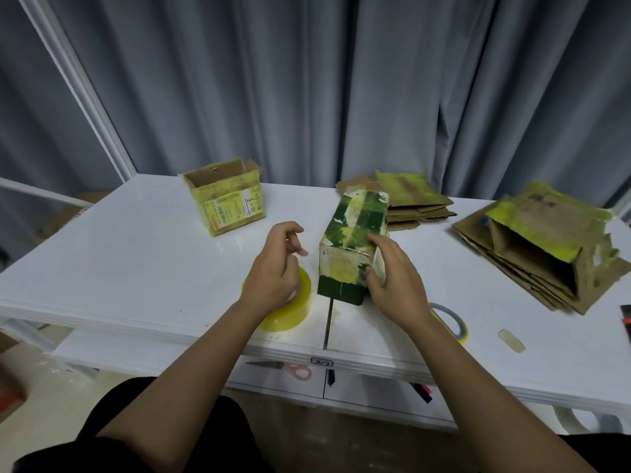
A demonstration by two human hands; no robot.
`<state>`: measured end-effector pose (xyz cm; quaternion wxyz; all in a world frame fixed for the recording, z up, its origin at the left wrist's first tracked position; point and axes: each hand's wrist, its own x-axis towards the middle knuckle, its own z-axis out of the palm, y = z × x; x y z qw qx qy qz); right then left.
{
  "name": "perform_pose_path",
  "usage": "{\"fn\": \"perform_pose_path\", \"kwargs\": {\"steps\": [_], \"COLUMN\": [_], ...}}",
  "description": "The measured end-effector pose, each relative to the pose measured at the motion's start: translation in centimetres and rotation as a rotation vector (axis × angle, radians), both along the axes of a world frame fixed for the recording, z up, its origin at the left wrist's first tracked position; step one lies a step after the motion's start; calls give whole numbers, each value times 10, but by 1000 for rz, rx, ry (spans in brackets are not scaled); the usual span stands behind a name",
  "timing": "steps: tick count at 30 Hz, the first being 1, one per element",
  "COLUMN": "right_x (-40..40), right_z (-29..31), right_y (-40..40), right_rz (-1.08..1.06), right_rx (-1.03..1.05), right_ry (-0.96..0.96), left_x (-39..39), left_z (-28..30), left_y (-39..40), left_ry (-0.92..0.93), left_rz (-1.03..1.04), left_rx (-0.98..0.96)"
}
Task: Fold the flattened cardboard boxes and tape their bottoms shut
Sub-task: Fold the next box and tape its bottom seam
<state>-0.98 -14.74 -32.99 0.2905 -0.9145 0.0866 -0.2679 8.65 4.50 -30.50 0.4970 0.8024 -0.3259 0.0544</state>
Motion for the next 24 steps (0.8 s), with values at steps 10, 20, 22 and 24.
{"fn": "perform_pose_path", "kwargs": {"steps": [10, 20, 22, 24], "right_x": [-4, 44, 47, 47], "right_z": [-2, 19, 13, 10], "right_y": [-24, -29, -31, -33], "right_rz": [76, 204, 217, 221], "right_rx": [49, 98, 62, 24], "right_ry": [-50, 31, 51, 48], "left_x": [19, 36, 40, 43], "left_z": [-4, 0, -1, -3], "left_y": [-51, -53, -54, -55], "left_ry": [144, 40, 38, 27], "left_rz": [-410, -426, -437, -443], "left_rx": [253, 373, 382, 377]}}
